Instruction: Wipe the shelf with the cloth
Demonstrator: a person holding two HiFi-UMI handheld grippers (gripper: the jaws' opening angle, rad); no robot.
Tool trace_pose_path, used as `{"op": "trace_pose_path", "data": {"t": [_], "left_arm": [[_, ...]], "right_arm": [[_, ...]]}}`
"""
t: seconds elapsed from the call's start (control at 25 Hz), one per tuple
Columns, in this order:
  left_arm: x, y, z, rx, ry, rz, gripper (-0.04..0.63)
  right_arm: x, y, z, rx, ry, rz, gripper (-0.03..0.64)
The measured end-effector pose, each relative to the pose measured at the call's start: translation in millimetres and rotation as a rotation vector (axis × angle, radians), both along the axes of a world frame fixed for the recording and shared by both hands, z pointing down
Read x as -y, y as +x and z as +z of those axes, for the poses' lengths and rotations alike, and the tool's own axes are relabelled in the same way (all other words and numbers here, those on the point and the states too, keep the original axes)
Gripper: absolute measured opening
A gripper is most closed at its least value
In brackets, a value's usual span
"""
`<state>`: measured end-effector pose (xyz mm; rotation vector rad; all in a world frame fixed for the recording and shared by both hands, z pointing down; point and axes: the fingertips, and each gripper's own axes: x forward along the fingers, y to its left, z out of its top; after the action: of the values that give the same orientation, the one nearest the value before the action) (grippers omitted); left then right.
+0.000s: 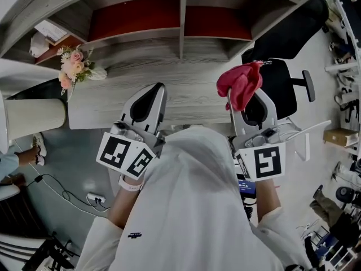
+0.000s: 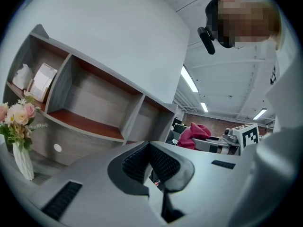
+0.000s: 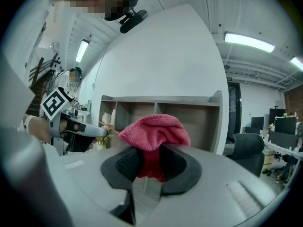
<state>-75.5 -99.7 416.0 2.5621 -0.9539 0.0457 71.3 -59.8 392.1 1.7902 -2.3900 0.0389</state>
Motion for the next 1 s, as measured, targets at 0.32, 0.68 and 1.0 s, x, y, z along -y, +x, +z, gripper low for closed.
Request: {"op": "trace_pose_path", "data": {"t": [0.32,0.68,1.0], "left_arm": [[-6,-12,-7,0.007,0.021,-0.006,0.002],[-8,-7,-9,0.027,0.043,0.005,0.002],[-7,-5,-10,0.035,0.034,-0.006,0.002]], "right_arm": [[-5,-22,-1,0.031,0.019,0.005,0.097],[-5,-2,0,0.058,0.017,0.039,0.097],[-3,-6,-1,0.072,0.017,0.021,0.097]]}}
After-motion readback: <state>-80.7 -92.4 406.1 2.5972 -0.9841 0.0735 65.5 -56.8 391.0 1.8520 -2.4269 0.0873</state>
